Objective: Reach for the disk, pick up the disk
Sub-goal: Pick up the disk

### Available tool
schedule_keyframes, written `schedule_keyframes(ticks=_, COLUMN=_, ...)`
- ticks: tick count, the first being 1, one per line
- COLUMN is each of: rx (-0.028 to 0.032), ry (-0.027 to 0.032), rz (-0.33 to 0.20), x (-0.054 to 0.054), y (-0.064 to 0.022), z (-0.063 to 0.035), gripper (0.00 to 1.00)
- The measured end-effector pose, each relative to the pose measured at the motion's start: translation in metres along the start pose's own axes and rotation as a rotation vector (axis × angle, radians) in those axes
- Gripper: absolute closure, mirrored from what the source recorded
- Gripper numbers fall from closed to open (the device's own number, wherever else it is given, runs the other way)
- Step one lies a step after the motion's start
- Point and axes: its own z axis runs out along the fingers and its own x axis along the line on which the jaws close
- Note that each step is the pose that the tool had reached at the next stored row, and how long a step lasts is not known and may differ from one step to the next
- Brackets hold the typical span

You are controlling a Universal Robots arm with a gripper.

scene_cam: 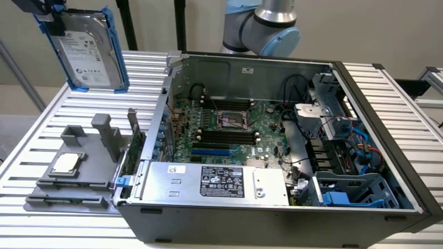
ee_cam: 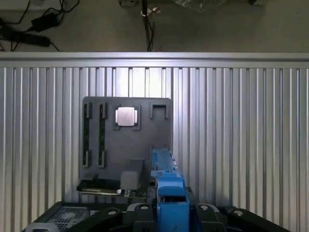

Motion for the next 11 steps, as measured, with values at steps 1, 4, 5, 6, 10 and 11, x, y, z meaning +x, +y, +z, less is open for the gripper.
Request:
schedule_keyframes(ticks=1, rx=0.0000, ry=-0.0004, rz=0.000, x=0.001, y=-0.0045, z=-0.0044, gripper=0.67)
schedule_keyframes(ticks=4, rx=-0.0002, ry=-0.0016, rz=0.000, x=0.004, y=-0.0182, z=-0.0180, gripper=0.67)
schedule_keyframes(ticks=5, rx=-0.0002, ry=-0.0020, rz=0.000, x=0.005, y=-0.0229, z=-0.0226, gripper=0.67)
schedule_keyframes(ticks=6, rx=-0.0002, ry=-0.0023, rz=0.000, x=0.005, y=-0.0273, z=-0.0269, gripper=0.67)
schedule_keyframes(ticks=10, rx=-0.0004, ry=-0.0038, rz=0.000, x=0.009, y=-0.0456, z=-0.0440, gripper=0.67)
schedule_keyframes(ticks=11, rx=-0.0003, ry=-0.0042, rz=0.000, x=0.010, y=-0.0496, z=-0.0472, gripper=0.67)
